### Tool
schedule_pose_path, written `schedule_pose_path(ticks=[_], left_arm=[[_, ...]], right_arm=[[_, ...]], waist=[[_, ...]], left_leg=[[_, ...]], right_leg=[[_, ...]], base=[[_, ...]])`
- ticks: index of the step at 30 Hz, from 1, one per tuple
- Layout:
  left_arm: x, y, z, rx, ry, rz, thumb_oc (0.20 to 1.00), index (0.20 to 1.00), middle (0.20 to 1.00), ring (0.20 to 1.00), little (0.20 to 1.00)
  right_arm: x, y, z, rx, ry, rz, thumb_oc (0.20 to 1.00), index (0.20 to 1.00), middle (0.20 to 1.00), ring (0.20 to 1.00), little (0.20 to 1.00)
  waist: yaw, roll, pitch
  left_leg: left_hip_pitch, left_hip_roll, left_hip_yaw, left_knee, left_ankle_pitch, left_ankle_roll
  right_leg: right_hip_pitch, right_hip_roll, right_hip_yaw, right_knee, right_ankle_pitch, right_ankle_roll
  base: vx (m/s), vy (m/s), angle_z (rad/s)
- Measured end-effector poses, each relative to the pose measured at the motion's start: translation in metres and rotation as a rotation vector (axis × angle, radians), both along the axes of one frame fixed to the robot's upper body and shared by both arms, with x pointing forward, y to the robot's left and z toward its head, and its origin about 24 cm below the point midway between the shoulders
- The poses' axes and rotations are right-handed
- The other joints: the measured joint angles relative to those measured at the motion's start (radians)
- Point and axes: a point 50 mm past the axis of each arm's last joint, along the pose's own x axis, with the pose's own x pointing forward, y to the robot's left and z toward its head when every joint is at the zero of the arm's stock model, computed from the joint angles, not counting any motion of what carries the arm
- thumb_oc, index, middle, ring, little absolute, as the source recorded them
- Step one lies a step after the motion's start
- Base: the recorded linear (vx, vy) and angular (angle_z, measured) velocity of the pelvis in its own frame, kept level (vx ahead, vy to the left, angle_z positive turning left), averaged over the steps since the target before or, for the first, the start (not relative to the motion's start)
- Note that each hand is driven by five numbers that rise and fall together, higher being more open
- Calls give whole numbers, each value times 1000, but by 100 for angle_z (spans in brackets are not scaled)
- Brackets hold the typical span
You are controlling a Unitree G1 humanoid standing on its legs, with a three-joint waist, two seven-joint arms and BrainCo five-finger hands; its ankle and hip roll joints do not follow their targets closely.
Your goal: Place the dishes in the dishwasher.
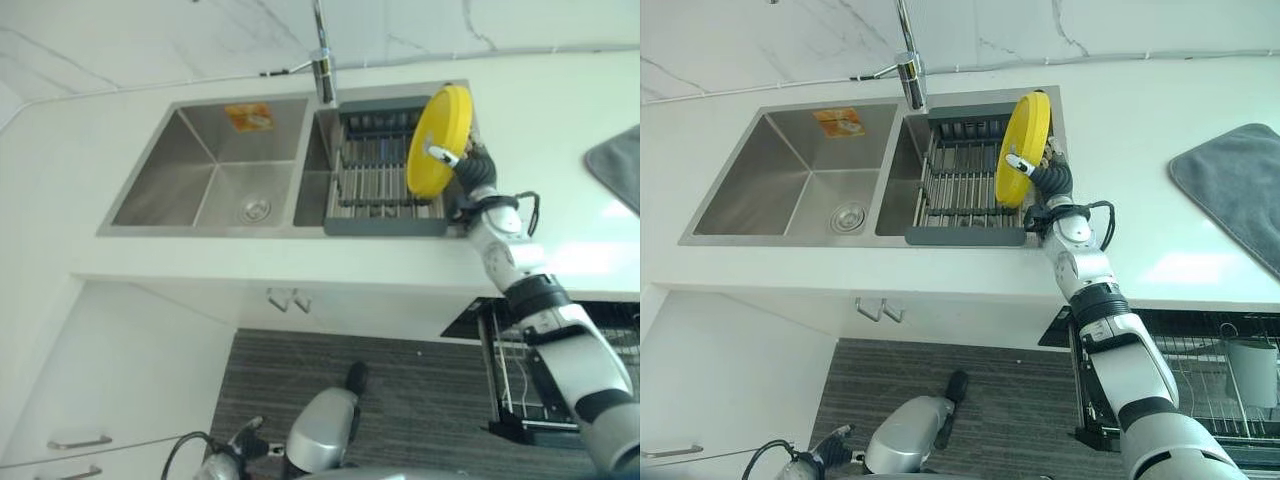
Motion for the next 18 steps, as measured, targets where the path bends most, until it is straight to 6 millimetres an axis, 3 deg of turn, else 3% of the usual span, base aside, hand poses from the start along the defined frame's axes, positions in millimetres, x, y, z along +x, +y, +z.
schedule_pose_path(ticks=[3,16,17,18], left_arm=[[0,1,0,-5,9,-5,1000,1000,1000,1000,1000],[6,4,3,0,-4,-9,1000,1000,1000,1000,1000],[7,4,3,-7,-10,0,1000,1000,1000,1000,1000],[9,3,4,-14,-18,5,1000,1000,1000,1000,1000]], right_arm=[[2,-4,6,-18,-5,-22,1000,1000,1000,1000,1000],[4,-13,0,-27,43,-58,1000,1000,1000,1000,1000],[5,-13,1,-27,39,-58,580,580,580,580,580],[5,-13,5,-29,31,-58,445,445,445,445,445]], waist=[[2,0,0],[4,0,12],[4,1,16],[4,4,21]], left_leg=[[0,-2,-9,6,0,0],[-21,-6,-21,9,3,3],[-21,-6,-21,9,3,3],[-22,-6,-22,8,3,3]], right_leg=[[7,1,-7,1,-8,-13],[-9,0,-20,5,-10,-10],[-9,0,-20,5,-11,-10],[-9,0,-21,5,-11,-10]], base=[[-19,29,7],[-8,7,3],[-32,12,0],[0,0,0]])
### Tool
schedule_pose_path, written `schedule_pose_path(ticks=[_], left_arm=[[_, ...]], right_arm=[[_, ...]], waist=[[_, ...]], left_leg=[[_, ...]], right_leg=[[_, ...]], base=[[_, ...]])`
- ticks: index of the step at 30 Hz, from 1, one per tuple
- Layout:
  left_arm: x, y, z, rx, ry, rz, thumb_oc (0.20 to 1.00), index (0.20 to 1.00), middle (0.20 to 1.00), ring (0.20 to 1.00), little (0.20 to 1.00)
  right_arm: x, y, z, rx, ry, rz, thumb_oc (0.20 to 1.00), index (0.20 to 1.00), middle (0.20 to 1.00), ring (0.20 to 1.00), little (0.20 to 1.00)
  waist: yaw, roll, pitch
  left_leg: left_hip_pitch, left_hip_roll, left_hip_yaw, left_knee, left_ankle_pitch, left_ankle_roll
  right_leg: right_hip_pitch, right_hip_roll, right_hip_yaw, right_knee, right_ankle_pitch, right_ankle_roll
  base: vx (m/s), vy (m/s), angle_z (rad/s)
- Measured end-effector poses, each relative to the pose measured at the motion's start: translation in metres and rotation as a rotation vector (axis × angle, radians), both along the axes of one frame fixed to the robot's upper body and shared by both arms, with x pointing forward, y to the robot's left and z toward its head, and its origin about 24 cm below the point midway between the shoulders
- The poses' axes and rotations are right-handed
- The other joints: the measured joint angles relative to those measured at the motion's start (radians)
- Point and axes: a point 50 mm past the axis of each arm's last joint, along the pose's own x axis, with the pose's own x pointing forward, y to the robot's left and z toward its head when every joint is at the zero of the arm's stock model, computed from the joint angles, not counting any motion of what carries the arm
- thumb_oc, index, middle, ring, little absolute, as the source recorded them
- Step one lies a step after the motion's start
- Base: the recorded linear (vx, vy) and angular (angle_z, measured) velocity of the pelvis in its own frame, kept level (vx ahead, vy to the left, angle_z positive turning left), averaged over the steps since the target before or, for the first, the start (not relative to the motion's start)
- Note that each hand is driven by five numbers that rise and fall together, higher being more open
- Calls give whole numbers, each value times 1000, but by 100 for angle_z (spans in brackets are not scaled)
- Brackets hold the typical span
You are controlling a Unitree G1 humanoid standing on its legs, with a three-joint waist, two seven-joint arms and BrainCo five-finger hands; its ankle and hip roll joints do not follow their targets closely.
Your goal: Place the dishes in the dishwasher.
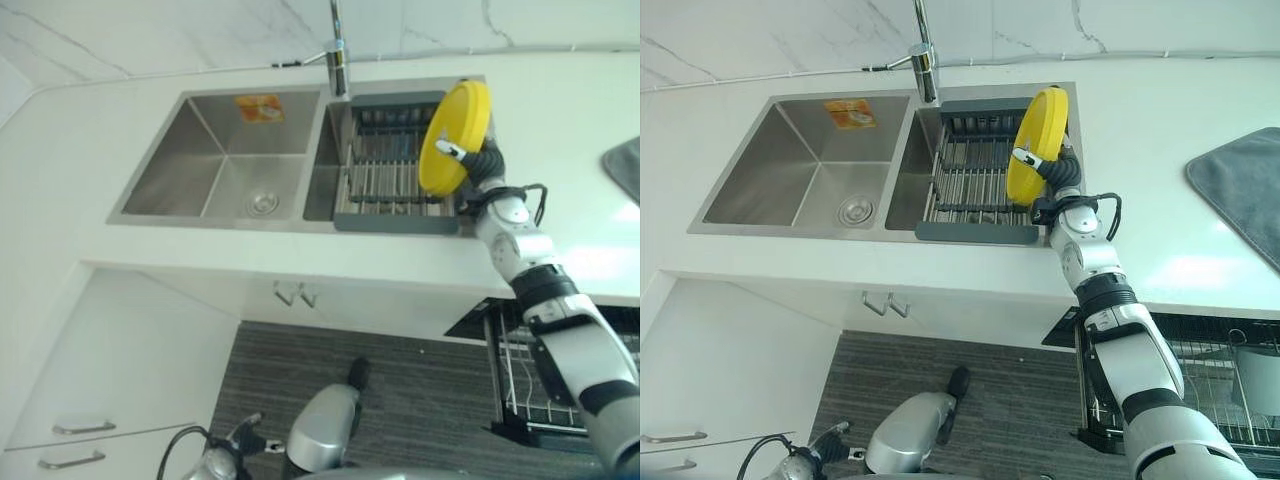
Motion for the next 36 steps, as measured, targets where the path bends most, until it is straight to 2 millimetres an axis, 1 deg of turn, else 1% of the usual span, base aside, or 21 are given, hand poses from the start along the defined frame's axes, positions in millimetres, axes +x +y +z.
schedule_pose_path(ticks=[1,2,5,7,8,9,12,15,27,31,35,36], left_arm=[[1,-1,0,-4,-4,2,1000,1000,1000,1000,1000],[2,-1,1,-5,-6,1,1000,1000,1000,1000,1000],[3,-1,1,-9,-5,-2,1000,1000,1000,1000,1000],[2,-1,1,-9,-2,-4,1000,1000,1000,1000,1000],[2,-1,0,-8,0,-10,1000,1000,1000,1000,1000],[1,-3,0,-8,5,-26,1000,1000,1000,1000,1000],[1,-3,0,-10,5,-26,1000,1000,1000,1000,1000],[1,-3,0,-17,3,-15,1000,1000,1000,1000,1000],[6,-6,3,-31,-22,-11,1000,1000,1000,1000,1000],[8,-7,3,-30,-34,-9,1000,1000,1000,1000,1000],[9,-8,3,-25,-42,-2,1000,1000,1000,1000,1000],[8,-8,3,-24,-39,-1,1000,1000,1000,1000,1000]], right_arm=[[0,-1,2,-3,-3,-3,272,272,272,272,272],[0,-2,3,-6,0,-6,200,200,200,200,200],[4,-6,6,-9,10,-36,200,200,200,200,200],[5,-10,3,-10,35,-62,200,200,200,200,200],[5,-10,3,-10,36,-62,200,200,200,200,200],[6,-9,7,-7,21,-65,200,200,200,200,200],[6,-9,11,-6,9,-66,200,200,200,200,200],[7,-8,16,-4,-7,-66,200,200,200,200,200],[4,-4,25,25,-101,-63,200,200,200,200,200],[-1,0,42,90,-212,-70,200,200,200,200,200],[-12,10,68,136,-352,-56,200,200,200,200,200],[-15,13,73,154,-380,-55,200,200,200,200,200]], waist=[[0,1,2],[1,2,2],[1,3,4],[1,3,6],[2,5,7],[2,9,12],[13,11,14],[14,12,15],[8,21,28],[-1,20,28],[-6,19,27],[-8,19,27]], left_leg=[[-1,0,0,0,0,0],[-1,-1,0,0,0,0],[-1,-2,-1,-1,0,0],[-1,-2,-1,-1,0,0],[-1,-2,-1,-1,0,0],[-1,-2,-1,-1,0,0],[-7,-2,-3,-1,0,0],[-20,-2,-3,0,0,0],[-19,3,0,-1,0,-1],[-15,7,2,-1,0,-1],[4,11,15,-2,0,-1],[16,11,20,-4,0,-1]], right_leg=[[1,0,0,0,0,0],[0,0,0,0,0,0],[0,-1,0,0,-1,-1],[-1,-1,-1,0,-2,-1],[-1,-1,-1,0,-2,-1],[-1,-1,0,0,-2,-1],[-8,-1,-1,0,-3,1],[-20,-1,-1,2,-2,1],[-22,-1,1,-1,-2,1],[-20,1,4,-1,-1,3],[-9,2,20,-2,2,8],[3,2,23,-2,7,15]], base=[[0,0,0],[0,0,0],[0,0,0],[0,0,0],[0,0,0],[0,0,0],[0,0,0],[0,0,0],[-23,-24,-1],[-40,-44,-3],[-26,-47,-9],[-23,-61,-14]])
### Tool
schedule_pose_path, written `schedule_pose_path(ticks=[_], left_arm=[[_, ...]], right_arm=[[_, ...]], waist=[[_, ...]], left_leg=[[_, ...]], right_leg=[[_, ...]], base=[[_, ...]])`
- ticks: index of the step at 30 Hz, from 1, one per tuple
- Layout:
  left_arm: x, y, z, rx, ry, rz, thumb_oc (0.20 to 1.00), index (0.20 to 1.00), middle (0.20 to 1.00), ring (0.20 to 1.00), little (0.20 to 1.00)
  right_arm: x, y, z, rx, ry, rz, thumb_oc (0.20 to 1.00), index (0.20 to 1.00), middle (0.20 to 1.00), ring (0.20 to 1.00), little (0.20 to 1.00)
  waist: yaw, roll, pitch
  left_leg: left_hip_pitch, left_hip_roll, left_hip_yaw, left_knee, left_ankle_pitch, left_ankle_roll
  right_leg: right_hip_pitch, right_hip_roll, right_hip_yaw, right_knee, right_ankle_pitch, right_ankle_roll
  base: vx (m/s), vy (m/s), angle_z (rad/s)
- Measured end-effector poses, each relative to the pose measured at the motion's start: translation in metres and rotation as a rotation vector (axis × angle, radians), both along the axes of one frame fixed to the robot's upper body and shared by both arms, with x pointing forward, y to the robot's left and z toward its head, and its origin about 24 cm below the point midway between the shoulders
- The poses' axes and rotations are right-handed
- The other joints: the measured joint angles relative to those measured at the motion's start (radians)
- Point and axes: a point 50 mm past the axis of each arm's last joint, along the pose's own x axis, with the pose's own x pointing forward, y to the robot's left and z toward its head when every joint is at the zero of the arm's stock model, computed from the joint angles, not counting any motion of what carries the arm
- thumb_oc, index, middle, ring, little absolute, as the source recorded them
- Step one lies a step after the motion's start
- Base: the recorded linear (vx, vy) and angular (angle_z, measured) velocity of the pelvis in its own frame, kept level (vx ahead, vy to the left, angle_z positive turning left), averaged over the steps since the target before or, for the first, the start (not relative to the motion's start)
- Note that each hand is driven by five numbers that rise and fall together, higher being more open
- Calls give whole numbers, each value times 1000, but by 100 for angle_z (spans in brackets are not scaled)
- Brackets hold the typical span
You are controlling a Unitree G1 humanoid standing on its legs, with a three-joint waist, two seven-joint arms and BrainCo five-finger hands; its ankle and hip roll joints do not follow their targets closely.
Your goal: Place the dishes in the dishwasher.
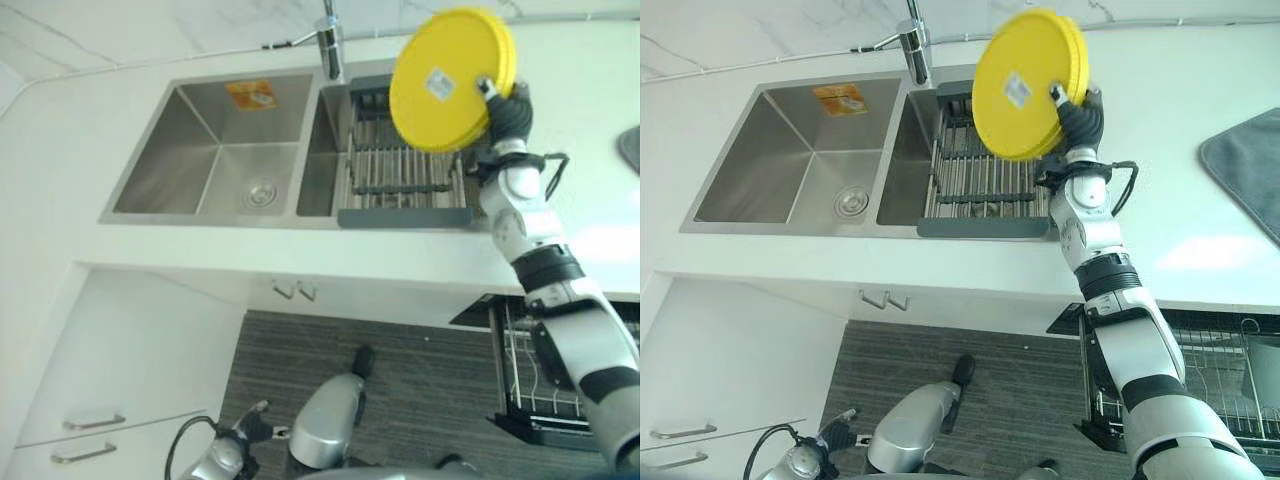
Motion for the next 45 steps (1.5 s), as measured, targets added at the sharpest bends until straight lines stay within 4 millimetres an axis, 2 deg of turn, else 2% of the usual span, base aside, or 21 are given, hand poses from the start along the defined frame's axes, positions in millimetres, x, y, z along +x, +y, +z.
schedule_pose_path(ticks=[4,6,11,12,13,15,16,18,21,25,27,29,32,37,43,45], left_arm=[[-4,0,-2,7,15,8,1000,1000,1000,1000,1000],[-9,0,-5,13,35,31,1000,1000,1000,1000,1000],[-35,4,-13,47,101,62,1000,1000,1000,1000,1000],[-35,4,-13,48,102,62,1000,1000,1000,1000,1000],[-45,8,-16,72,136,62,1000,1000,1000,1000,1000],[-47,8,-16,84,142,47,1000,1000,1000,1000,1000],[-45,7,-16,85,138,44,1000,1000,1000,1000,1000],[-50,8,-18,102,155,49,1000,1000,1000,1000,1000],[-51,8,-19,110,164,73,1000,1000,1000,1000,1000],[-60,12,-21,139,215,71,1000,1000,1000,1000,1000],[-67,11,-22,138,238,74,1000,1000,1000,1000,1000],[-66,6,-23,123,234,73,1000,1000,1000,1000,1000],[-68,2,-24,115,243,72,1000,1000,1000,1000,1000],[-70,0,-25,116,255,65,1000,1000,1000,1000,1000],[-71,1,-24,134,258,35,1000,1000,1000,1000,1000],[-69,0,-24,141,253,15,1000,1000,1000,1000,1000]], right_arm=[[-10,8,14,-19,-101,-44,200,200,200,200,200],[-14,9,15,-28,-124,-77,200,200,200,200,200],[-16,18,-2,41,-85,-84,200,200,200,200,200],[-16,18,-3,42,-84,-84,200,200,200,200,200],[-19,22,-15,87,-69,-76,200,200,200,200,200],[-22,25,-19,96,-81,-67,200,200,200,200,200],[-23,25,-21,109,-80,-60,200,200,200,200,200],[-36,32,-34,201,-69,11,200,200,200,200,200],[-49,37,-49,248,-54,75,200,200,200,200,200],[-69,44,-68,269,-27,174,200,200,200,200,200],[-75,40,-77,290,0,202,200,200,200,200,200],[-77,32,-81,290,12,203,200,200,200,200,200],[-86,25,-87,264,18,213,200,200,200,200,200],[-99,7,-96,265,31,207,200,200,200,200,200],[-110,-9,-124,235,126,158,200,200,200,200,200],[-113,-13,-127,198,138,143,200,200,200,200,200]], waist=[[-12,-9,-18],[-18,-17,-36],[-33,-62,-151],[-34,-62,-152],[-47,-85,-198],[-55,-92,-210],[-82,-97,-215],[-102,-104,-237],[-142,-105,-238],[-227,-104,-251],[-267,-97,-258],[-299,-92,-269],[-309,-88,-295],[-326,-82,-302],[-340,-87,-300],[-342,-88,-296]], left_leg=[[31,8,9,-15,2,-3],[38,18,13,-18,3,-4],[60,40,35,-64,11,-16],[60,40,34,-65,11,-16],[79,57,52,-101,24,-27],[80,68,60,-105,26,-30],[83,78,65,-109,29,-35],[96,97,100,-122,33,-40],[131,117,148,-140,34,-43],[167,150,227,-159,34,-50],[208,175,287,-183,38,-56],[230,194,320,-188,34,-76],[232,207,346,-188,31,-80],[233,209,370,-188,29,-82],[233,206,402,-188,21,-84],[233,207,418,-188,18,-85]], right_leg=[[14,6,8,-2,-6,-14],[23,9,10,-4,2,-3],[29,38,31,-68,19,-23],[29,38,31,-69,20,-23],[26,59,51,-93,31,-27],[20,69,60,-95,30,-32],[15,74,63,-95,32,-32],[2,84,97,-103,43,-33],[-4,89,142,-105,48,-34],[-39,102,218,-98,53,-41],[-60,121,279,-93,63,-50],[-70,136,307,-90,68,-55],[-90,139,308,-88,74,-59],[-109,146,337,-88,83,-59],[-146,140,364,-60,81,-58],[-164,138,371,-45,80,-58]], base=[[-67,-41,-8],[-11,-79,-6],[-62,-104,-15],[-85,-110,-28],[-119,-131,-27],[-112,-100,-25],[-103,-96,-24],[-98,-101,-45],[-89,-100,-50],[-93,-107,-63],[-39,-128,-86],[-3,-117,-68],[2,-61,-35],[16,-41,-18],[17,-24,-16],[-6,-28,-20]])
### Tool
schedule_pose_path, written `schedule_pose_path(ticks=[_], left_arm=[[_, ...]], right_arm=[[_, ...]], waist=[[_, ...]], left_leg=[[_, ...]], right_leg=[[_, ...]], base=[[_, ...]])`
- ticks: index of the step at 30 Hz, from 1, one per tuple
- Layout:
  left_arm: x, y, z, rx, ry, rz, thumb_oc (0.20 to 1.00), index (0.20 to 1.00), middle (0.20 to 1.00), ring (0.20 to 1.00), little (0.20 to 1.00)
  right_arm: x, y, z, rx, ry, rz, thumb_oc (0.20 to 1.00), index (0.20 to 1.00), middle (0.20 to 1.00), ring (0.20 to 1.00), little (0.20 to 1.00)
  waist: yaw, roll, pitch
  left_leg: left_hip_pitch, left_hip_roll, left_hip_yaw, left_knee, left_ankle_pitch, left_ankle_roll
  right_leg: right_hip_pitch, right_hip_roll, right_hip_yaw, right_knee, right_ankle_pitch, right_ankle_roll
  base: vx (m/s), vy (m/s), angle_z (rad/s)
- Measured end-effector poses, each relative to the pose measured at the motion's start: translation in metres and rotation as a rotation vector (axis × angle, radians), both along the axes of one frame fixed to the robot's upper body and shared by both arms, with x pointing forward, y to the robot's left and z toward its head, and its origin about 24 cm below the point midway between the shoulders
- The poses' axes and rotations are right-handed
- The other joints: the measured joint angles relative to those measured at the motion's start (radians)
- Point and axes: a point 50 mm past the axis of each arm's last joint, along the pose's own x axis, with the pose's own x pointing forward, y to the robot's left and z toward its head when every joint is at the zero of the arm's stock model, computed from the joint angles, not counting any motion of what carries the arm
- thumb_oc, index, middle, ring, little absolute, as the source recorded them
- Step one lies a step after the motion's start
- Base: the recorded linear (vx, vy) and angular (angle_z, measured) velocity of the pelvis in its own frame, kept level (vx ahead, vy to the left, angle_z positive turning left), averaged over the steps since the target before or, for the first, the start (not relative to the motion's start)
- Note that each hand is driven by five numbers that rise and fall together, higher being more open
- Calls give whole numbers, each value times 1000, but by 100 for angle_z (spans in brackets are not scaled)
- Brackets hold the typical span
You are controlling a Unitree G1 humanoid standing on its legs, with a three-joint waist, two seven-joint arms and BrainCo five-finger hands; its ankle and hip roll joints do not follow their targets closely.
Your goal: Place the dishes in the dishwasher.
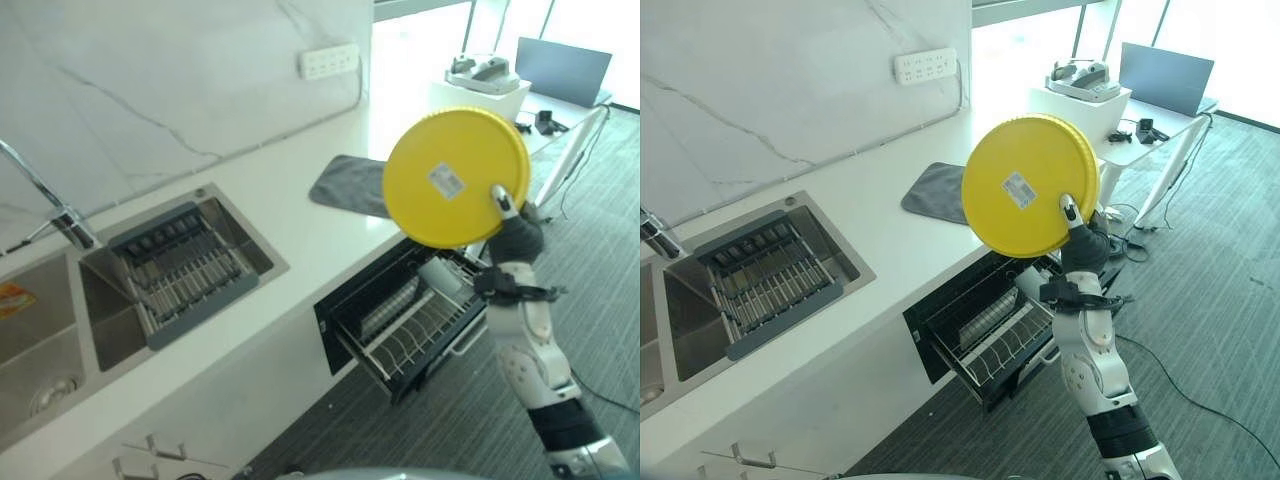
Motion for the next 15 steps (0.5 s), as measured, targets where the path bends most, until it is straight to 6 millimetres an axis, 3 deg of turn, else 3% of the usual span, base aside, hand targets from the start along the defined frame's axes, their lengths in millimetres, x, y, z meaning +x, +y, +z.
schedule_pose_path(ticks=[6,10,15], left_arm=[[24,2,8,-1,-79,-37,1000,1000,1000,1000,1000],[37,4,11,3,-111,-35,1000,1000,1000,1000,1000],[52,7,17,-5,-164,-17,1000,1000,1000,1000,1000]], right_arm=[[0,-17,9,-226,-41,-27,200,200,200,200,200],[-1,-30,1,-306,7,-62,200,200,200,200,200],[1,-49,-4,-342,44,-101,200,200,200,200,200]], waist=[[1,-9,101],[0,-10,159],[-1,-3,230]], left_leg=[[-60,0,5,64,-25,15],[-79,0,4,82,-27,16],[-124,1,2,154,-66,24]], right_leg=[[-98,-18,19,106,-24,-4],[-127,-21,21,133,-23,-5],[-157,-37,21,157,-24,-5]], base=[[-57,-14,-10],[-86,7,-6],[-57,20,-5]])
